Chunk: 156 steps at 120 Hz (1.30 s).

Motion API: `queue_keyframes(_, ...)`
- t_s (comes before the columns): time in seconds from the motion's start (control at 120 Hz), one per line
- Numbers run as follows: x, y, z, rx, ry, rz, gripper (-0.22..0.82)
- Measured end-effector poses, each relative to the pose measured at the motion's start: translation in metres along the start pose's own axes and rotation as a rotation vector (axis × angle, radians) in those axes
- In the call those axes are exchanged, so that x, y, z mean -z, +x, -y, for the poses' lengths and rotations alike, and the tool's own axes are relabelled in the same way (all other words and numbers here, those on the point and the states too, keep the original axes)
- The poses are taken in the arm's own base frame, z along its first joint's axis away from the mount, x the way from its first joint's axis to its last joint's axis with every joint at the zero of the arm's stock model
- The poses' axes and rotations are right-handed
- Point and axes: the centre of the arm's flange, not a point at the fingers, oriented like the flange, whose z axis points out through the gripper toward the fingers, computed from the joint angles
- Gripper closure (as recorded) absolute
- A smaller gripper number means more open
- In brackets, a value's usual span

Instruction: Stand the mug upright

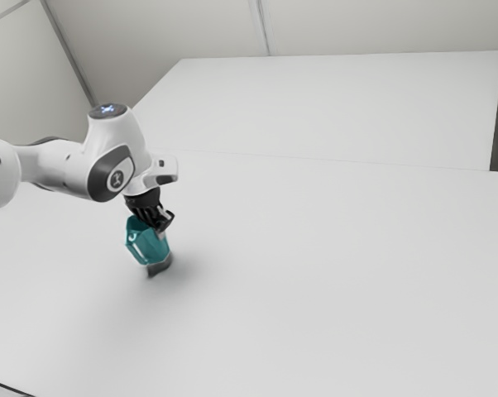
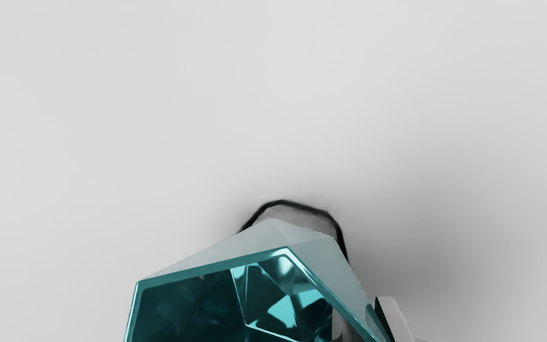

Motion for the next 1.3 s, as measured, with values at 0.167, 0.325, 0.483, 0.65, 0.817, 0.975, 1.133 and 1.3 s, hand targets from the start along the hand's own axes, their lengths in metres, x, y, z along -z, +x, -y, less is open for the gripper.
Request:
queue_keyframes(0.167,-0.009,0.004,-0.001,0.028,0.004,-0.008,0.78)
queue_keyframes(0.325,-0.011,0.005,-0.005,0.044,0.001,-0.012,0.65)
queue_keyframes(0.483,-0.003,0.006,-0.011,0.046,-0.001,-0.03,0.33)
queue_keyframes(0.65,0.046,0.022,-0.009,0.055,0.008,-0.091,0.16)
queue_keyframes(0.817,0.115,0.042,0.005,0.1,-0.014,-0.084,0.08)
queue_keyframes(0.975,0.17,0.049,0.019,0.146,-0.027,-0.06,0.05)
queue_keyframes(1.133,0.215,0.047,0.031,0.179,-0.033,-0.037,0.03)
queue_keyframes(1.3,0.253,0.04,0.04,0.209,-0.036,-0.02,0.02)
